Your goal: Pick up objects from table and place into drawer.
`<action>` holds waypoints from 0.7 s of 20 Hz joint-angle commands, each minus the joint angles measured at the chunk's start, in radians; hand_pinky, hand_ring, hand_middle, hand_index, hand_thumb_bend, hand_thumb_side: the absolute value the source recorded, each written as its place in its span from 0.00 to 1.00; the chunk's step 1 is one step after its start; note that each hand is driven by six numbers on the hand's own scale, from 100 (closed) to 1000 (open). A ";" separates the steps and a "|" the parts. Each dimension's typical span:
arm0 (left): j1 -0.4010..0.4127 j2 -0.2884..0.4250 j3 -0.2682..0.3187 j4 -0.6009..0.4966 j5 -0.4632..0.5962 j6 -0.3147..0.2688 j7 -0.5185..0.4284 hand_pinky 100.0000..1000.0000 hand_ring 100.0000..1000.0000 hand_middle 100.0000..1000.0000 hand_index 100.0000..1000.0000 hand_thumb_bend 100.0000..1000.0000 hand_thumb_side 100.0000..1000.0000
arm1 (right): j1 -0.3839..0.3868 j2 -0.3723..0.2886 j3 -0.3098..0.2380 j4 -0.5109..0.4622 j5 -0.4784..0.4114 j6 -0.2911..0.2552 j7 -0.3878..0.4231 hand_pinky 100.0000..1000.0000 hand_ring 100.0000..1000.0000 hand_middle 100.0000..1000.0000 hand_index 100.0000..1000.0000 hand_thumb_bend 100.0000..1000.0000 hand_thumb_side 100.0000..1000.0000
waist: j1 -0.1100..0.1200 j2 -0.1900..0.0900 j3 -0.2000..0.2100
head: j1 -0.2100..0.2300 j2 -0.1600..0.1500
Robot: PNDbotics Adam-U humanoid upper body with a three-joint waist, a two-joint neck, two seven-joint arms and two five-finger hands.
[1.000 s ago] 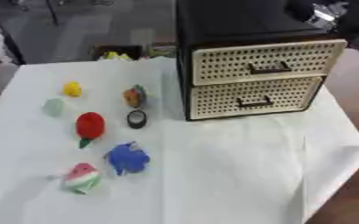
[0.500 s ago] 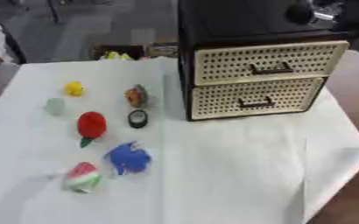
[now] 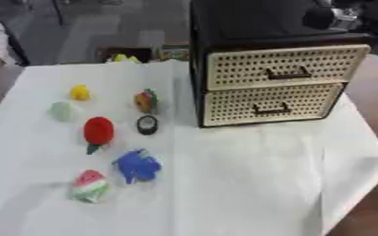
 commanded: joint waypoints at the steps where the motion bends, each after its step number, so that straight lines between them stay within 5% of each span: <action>1: -0.007 0.026 0.000 -0.013 -0.001 0.002 0.000 0.52 0.61 0.60 0.74 0.00 0.82 | -0.016 -0.045 -0.028 -0.024 -0.048 -0.003 0.041 0.00 0.00 0.00 0.78 0.83 1.00 | -0.004 -0.016 -0.001 | 0.005 -0.004; 14: -0.007 0.028 0.002 -0.013 -0.006 0.005 0.003 0.52 0.61 0.60 0.74 0.00 0.82 | 0.075 -0.114 -0.038 -0.077 -0.121 0.027 0.097 0.00 0.00 0.00 0.76 0.95 1.00 | -0.010 -0.015 -0.009 | 0.011 -0.005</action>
